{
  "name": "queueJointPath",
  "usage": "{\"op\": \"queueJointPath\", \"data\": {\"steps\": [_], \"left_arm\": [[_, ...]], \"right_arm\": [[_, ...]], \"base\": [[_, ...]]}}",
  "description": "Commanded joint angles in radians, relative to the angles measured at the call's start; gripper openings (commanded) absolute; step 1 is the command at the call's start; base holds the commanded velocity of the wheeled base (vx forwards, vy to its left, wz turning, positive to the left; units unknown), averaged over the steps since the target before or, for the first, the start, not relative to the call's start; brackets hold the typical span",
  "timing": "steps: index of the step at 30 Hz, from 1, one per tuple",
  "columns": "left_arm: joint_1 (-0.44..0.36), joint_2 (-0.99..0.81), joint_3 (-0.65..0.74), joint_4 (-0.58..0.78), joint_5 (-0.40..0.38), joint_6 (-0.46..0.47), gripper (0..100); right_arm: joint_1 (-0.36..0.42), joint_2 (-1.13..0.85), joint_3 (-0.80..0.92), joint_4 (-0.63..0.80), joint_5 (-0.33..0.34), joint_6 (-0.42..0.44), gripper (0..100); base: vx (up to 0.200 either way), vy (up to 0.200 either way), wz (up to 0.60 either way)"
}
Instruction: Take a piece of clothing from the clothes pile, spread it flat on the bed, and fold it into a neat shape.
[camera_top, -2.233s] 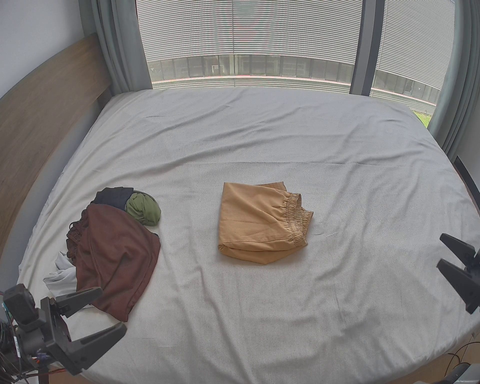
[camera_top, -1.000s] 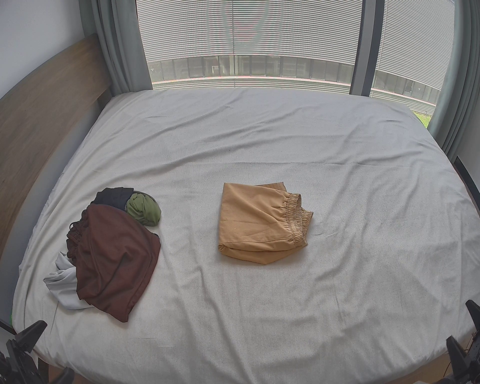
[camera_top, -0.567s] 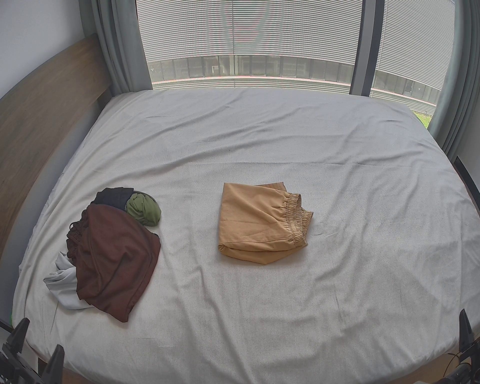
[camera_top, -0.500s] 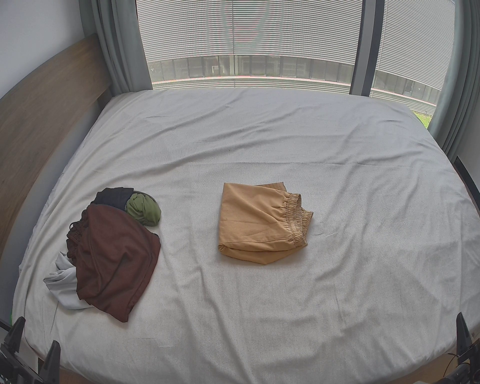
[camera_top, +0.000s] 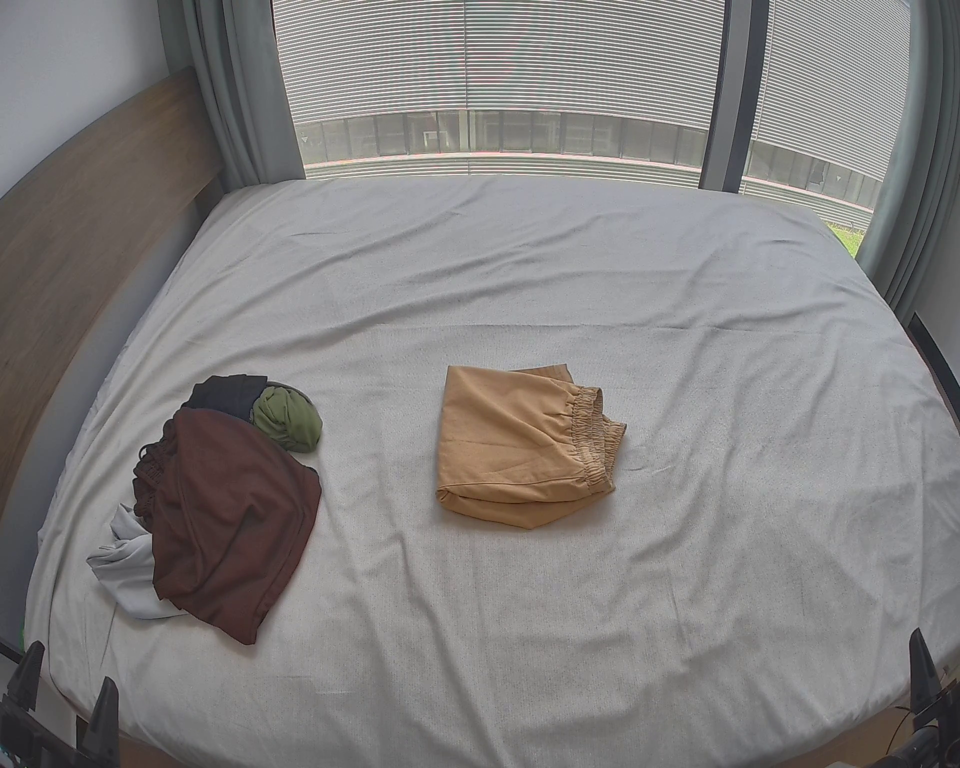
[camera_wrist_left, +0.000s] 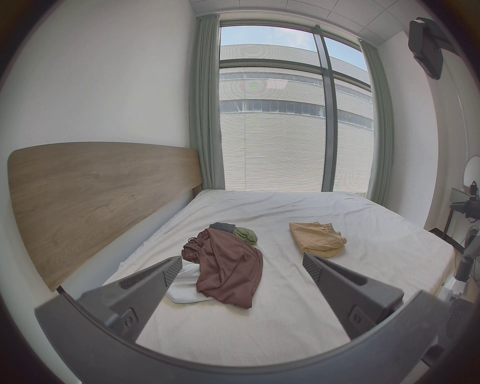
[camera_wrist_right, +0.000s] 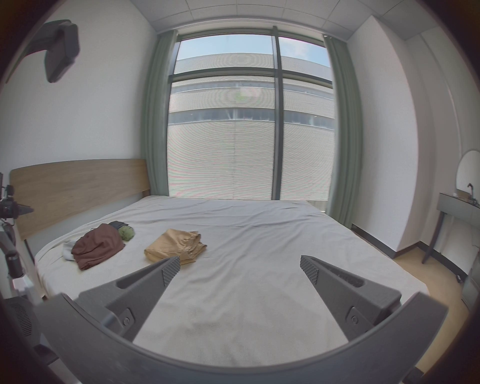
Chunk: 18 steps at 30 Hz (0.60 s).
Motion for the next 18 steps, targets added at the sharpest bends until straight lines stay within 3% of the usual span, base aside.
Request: {"op": "queueJointPath", "data": {"steps": [1,7,14,17,18], "left_arm": [[-0.001,-0.011,0.017,-0.003,-0.008,0.001,100],[-0.001,-0.013,0.017,-0.003,-0.008,-0.008,100],[-0.001,-0.013,0.017,-0.003,-0.008,-0.013,100],[-0.001,-0.013,0.017,-0.003,-0.008,-0.010,100],[-0.001,-0.013,0.017,-0.005,-0.008,-0.010,100]], "right_arm": [[-0.003,-0.011,0.018,-0.001,-0.018,0.000,100],[-0.002,-0.011,0.018,-0.008,0.043,-0.005,100],[-0.003,-0.010,0.001,0.052,-0.018,-0.011,100],[-0.002,-0.008,-0.002,0.065,-0.030,0.041,100],[0.000,-0.007,-0.002,0.064,-0.030,0.100,100]], "base": [[0.000,0.000,0.00],[0.000,0.000,0.00],[0.000,0.000,0.00],[0.000,0.000,0.00],[0.000,0.000,0.00]]}}
